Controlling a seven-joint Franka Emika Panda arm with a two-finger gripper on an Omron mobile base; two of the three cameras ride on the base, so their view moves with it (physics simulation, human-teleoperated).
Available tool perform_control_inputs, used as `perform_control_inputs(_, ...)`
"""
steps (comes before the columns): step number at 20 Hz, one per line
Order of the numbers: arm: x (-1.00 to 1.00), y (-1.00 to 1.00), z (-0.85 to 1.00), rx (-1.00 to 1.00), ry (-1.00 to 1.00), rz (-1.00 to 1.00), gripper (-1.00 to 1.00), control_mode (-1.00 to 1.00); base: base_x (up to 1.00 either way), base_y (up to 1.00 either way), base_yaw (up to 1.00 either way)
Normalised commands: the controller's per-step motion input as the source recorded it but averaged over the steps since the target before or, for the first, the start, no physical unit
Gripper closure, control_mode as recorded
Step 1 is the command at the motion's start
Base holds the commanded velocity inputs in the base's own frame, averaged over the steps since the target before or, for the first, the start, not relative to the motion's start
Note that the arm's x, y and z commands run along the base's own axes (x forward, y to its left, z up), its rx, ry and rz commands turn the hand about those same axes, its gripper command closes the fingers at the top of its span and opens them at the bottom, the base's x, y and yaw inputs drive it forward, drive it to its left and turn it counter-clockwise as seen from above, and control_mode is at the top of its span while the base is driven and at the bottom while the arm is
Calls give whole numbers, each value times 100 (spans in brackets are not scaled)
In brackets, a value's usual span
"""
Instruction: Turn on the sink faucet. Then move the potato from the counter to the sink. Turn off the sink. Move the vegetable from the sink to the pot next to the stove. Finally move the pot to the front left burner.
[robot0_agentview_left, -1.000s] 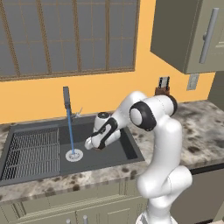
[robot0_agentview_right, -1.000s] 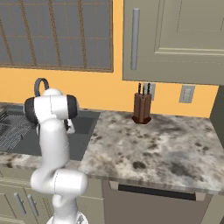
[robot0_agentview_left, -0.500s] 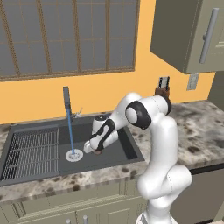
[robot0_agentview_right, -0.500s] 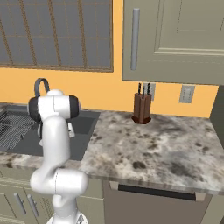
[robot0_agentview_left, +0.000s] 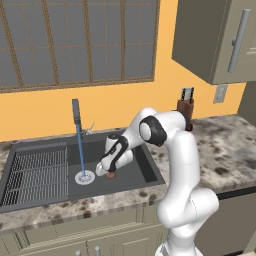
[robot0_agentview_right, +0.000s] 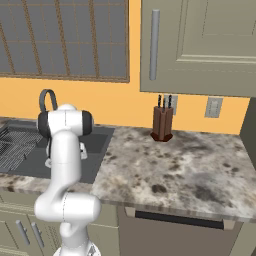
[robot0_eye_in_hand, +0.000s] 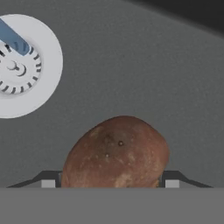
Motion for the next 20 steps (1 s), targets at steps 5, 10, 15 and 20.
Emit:
perform_control_inputs(5, 17, 0, -33, 0, 3, 0, -100, -100, 0, 0, 0)
perform_control_inputs(10, 8, -1, -6, 0, 1, 0, -100, -100, 0, 0, 0)
perform_control_inputs(15, -9, -3, 19, 0, -1, 0, -100, -100, 0, 0, 0)
perform_control_inputs(20, -24, 0, 37, 0, -5, 0, -100, -100, 0, 0, 0)
